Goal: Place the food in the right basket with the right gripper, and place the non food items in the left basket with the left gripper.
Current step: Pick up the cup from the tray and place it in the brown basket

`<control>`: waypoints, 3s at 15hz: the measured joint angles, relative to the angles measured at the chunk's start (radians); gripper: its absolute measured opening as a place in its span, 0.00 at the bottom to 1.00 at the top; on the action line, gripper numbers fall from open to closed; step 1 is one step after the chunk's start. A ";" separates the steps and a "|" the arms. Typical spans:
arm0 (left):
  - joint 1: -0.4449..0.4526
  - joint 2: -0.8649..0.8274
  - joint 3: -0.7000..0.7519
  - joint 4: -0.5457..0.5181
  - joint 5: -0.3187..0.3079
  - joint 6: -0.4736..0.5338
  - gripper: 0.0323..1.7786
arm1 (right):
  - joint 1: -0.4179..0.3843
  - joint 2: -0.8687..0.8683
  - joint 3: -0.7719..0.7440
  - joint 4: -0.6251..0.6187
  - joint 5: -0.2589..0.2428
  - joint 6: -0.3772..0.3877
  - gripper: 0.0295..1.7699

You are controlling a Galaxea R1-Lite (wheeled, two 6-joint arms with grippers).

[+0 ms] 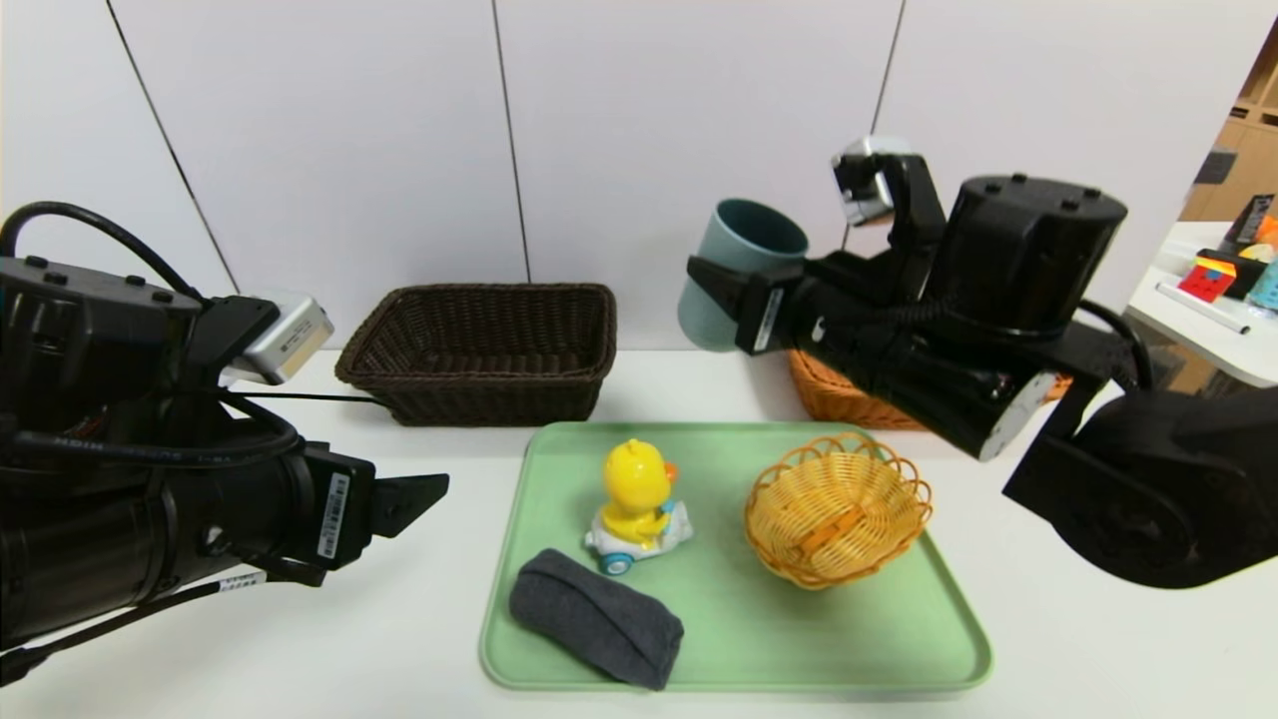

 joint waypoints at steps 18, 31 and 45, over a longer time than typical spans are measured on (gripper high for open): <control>0.006 -0.007 -0.014 0.002 0.037 -0.006 0.95 | 0.092 0.641 -0.906 0.359 0.000 0.019 0.62; 0.005 -0.011 -0.002 0.002 0.037 -0.006 0.95 | 0.089 0.697 -0.905 0.327 0.001 0.019 0.62; 0.005 -0.011 0.003 0.002 0.036 -0.006 0.95 | 0.089 0.712 -0.905 0.327 0.002 0.016 0.79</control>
